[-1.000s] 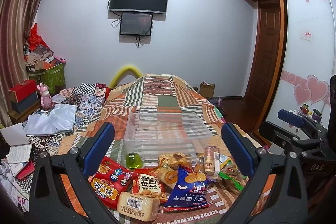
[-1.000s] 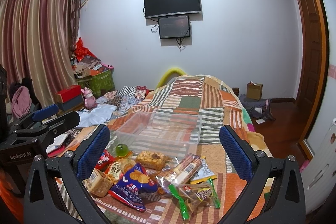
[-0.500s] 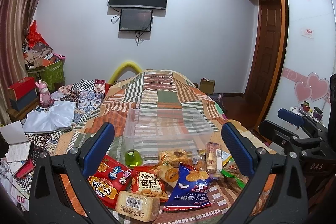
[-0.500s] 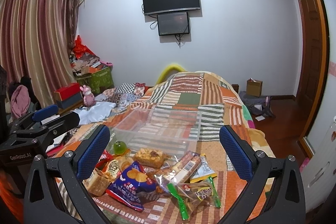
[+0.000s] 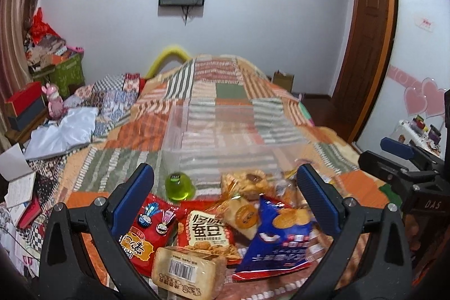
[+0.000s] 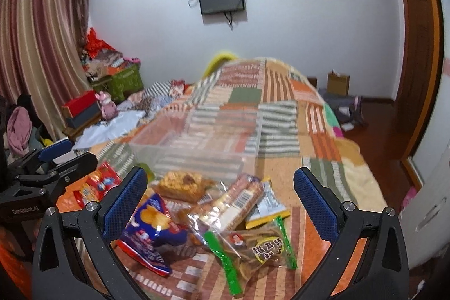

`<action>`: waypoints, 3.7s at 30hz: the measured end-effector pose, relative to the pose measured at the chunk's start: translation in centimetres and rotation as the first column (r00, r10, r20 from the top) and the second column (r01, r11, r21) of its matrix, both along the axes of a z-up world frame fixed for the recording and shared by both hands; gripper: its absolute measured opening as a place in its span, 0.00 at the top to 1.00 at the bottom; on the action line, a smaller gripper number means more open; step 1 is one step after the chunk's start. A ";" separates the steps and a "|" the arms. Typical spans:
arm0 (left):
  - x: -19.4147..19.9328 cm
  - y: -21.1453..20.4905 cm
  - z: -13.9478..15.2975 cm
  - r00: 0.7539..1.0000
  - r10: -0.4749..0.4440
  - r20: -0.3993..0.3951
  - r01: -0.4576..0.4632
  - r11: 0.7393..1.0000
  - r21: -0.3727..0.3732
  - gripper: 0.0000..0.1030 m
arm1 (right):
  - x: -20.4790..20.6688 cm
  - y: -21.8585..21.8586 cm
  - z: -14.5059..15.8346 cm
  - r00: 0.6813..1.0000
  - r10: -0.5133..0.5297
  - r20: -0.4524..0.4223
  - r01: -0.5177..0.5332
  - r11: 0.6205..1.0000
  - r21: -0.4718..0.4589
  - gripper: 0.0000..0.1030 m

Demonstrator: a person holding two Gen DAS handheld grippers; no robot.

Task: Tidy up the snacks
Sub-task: 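Grasp the green jelly cup with the left tool while the right tool grasps the striped biscuit roll, then carry the jelly cup and biscuit roll into the clear box and release both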

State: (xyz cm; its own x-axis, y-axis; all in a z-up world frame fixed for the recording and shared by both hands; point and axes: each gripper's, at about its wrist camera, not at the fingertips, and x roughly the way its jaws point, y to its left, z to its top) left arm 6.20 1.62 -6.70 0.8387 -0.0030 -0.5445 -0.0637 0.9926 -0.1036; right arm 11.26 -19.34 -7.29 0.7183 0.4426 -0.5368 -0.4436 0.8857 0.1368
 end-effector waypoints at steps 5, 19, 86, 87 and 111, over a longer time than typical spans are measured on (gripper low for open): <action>2.1 1.7 -2.0 0.996 0.023 -0.084 -0.024 1.000 -0.012 0.01 | 1.6 -0.2 -1.9 0.997 -0.029 -0.070 0.026 0.999 -0.036 0.00; 9.0 5.6 -6.7 0.950 0.007 -0.312 -0.023 0.999 -0.048 0.24 | 6.0 0.9 -5.6 0.965 -0.022 -0.261 0.000 0.997 -0.081 0.15; 10.4 6.4 -8.1 0.899 -0.011 -0.438 -0.012 0.999 -0.049 0.46 | 6.5 1.3 -3.1 0.960 0.075 -0.271 -0.047 0.993 0.106 0.63; 10.8 6.8 -8.7 0.892 -0.005 -0.452 -0.019 0.999 -0.048 0.46 | 6.7 1.2 -3.2 0.959 0.072 -0.274 -0.044 0.993 0.108 0.63; 10.8 8.2 -9.3 0.905 -0.025 -0.424 -0.057 0.982 -0.180 0.53 | 8.0 1.2 -1.9 0.971 0.062 -0.231 -0.041 0.995 0.095 0.63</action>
State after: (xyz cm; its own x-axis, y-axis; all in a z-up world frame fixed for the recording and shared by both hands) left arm 17.01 9.80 -15.95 0.5304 -0.1259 -0.8383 -0.1580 0.9569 -0.2436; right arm 19.28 -18.18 -9.17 0.5527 0.5294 -0.6436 -0.4346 0.8421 0.3194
